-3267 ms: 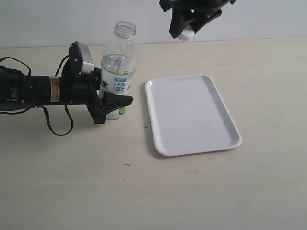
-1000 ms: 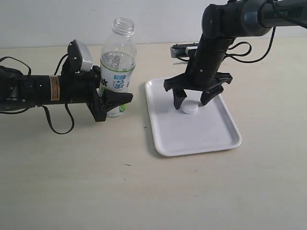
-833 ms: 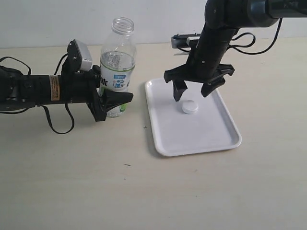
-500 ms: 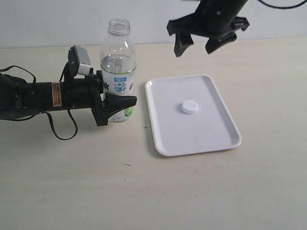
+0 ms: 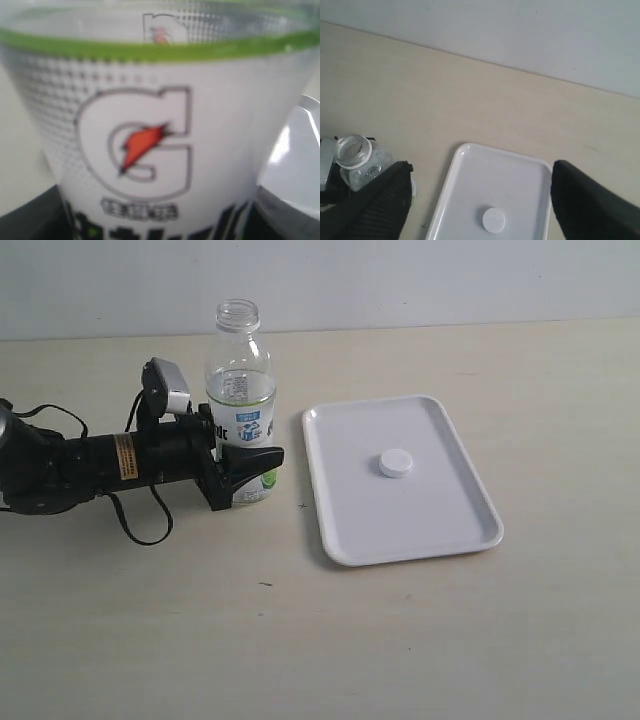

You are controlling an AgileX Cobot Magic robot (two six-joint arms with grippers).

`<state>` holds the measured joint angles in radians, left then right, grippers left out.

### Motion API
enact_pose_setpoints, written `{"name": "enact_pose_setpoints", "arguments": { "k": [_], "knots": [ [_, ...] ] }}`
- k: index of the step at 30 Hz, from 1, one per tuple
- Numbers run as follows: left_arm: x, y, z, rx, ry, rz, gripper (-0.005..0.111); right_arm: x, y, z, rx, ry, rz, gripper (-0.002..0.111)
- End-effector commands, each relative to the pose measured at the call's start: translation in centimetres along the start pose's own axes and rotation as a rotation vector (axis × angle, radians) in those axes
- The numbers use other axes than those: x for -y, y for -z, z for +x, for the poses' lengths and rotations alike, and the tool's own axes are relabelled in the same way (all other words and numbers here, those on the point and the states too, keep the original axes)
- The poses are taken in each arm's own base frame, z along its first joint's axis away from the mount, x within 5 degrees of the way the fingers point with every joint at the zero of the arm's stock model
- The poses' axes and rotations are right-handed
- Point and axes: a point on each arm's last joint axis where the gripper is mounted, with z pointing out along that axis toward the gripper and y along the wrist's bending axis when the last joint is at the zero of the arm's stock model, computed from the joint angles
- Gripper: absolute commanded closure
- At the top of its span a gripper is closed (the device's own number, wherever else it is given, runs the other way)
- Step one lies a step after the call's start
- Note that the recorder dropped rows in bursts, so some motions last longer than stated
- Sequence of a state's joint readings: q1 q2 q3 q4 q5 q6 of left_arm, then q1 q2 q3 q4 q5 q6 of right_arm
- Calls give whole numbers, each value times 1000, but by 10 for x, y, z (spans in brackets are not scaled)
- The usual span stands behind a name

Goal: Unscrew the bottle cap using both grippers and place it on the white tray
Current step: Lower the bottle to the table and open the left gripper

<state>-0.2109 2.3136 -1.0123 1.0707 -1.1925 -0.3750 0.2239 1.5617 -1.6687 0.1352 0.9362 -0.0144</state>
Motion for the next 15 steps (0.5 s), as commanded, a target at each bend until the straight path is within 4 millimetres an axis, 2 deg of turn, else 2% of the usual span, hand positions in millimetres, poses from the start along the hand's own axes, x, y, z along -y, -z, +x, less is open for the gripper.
{"name": "enact_pose_setpoints", "arguments": {
  "k": [1,6,9,11,14,15],
  "knots": [
    [0,0,4,23,23,-6,107,-1,16,-4,60,27,12,35],
    [-1,-1,4,23,18,-6,107,-1,17,-5,62,28,13,35],
    [-1,-1,4,23,18,-6,98,-1,17,-5,65,28,13,35],
    [-1,-1,4,23,18,-6,86,-1,17,-5,65,28,13,35],
    [-1,-1,4,24,22,-9,60,-1,17,-5,65,28,13,35],
    [-2,-1,4,30,34,-25,45,-1,17,-5,65,30,15,35]
  ]
}}
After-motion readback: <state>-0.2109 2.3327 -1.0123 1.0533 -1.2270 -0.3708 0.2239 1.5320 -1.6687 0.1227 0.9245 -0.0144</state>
